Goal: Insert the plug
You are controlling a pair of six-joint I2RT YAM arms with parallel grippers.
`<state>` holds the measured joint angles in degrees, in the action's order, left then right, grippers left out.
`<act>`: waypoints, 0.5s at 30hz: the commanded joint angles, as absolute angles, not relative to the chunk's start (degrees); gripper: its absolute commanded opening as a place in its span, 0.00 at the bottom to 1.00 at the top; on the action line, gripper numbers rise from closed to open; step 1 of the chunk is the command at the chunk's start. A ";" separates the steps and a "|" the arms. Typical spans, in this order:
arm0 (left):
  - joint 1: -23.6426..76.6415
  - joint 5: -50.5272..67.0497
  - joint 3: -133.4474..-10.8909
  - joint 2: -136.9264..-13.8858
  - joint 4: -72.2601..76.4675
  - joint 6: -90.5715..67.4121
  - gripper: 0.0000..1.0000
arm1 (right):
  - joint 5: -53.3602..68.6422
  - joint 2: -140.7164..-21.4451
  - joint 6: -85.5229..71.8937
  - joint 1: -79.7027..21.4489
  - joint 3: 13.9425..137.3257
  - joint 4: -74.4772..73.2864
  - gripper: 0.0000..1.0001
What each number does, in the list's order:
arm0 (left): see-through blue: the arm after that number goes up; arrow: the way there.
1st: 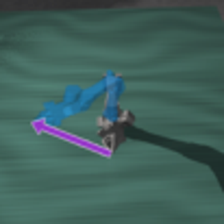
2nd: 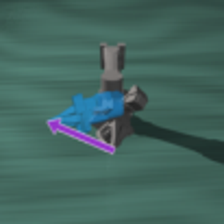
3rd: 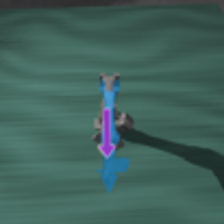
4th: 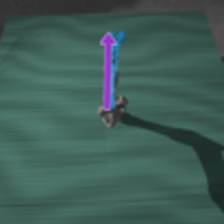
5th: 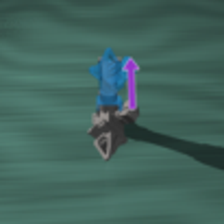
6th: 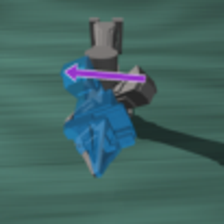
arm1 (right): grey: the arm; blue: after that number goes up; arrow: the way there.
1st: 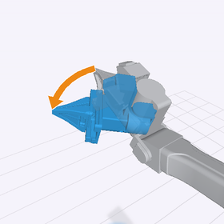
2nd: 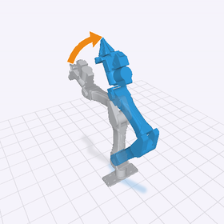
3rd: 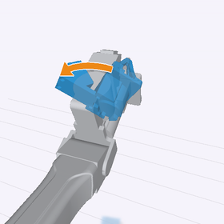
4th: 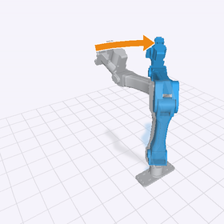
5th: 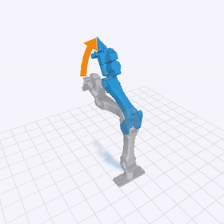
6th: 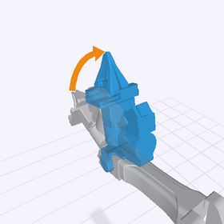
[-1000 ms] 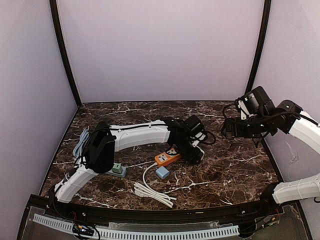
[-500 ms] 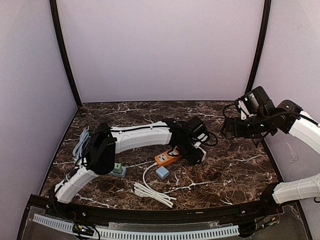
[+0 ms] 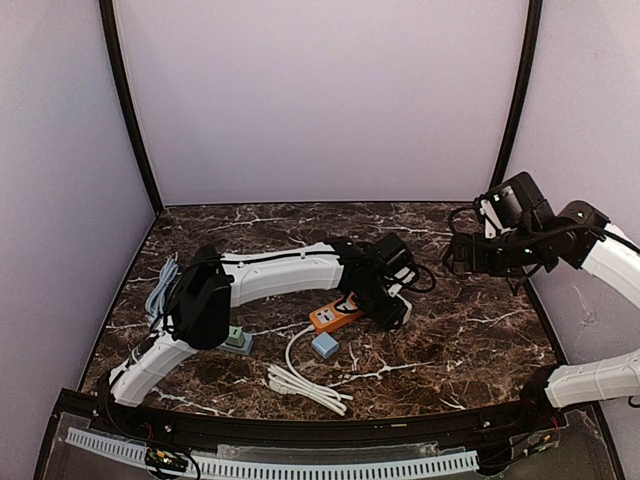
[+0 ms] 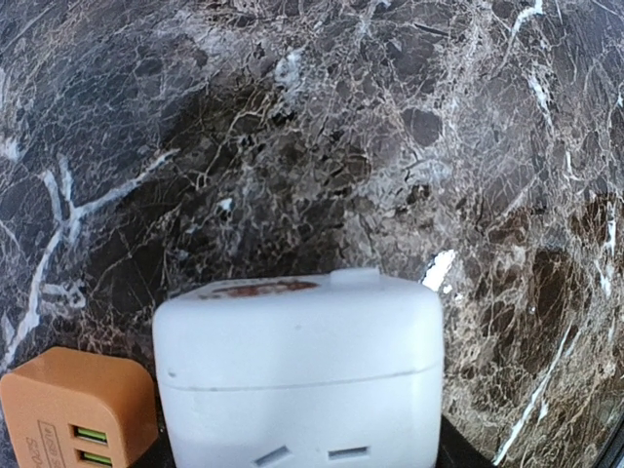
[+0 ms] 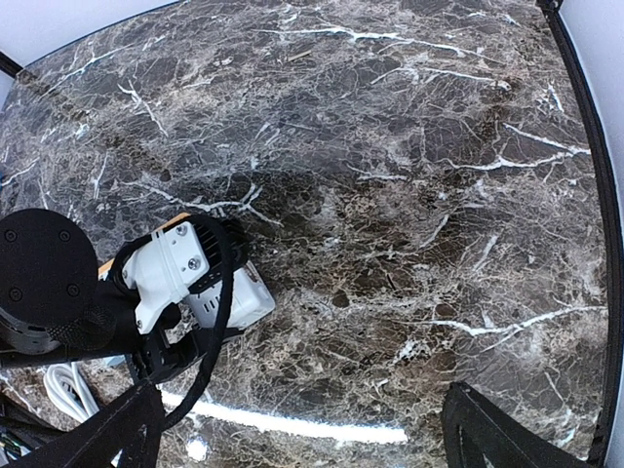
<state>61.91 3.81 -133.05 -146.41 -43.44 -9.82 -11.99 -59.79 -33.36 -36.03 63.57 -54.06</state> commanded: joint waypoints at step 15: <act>62.34 4.06 -131.95 -134.65 -44.83 -8.06 0.20 | -12.21 -58.84 -35.03 -35.74 63.84 -53.19 0.99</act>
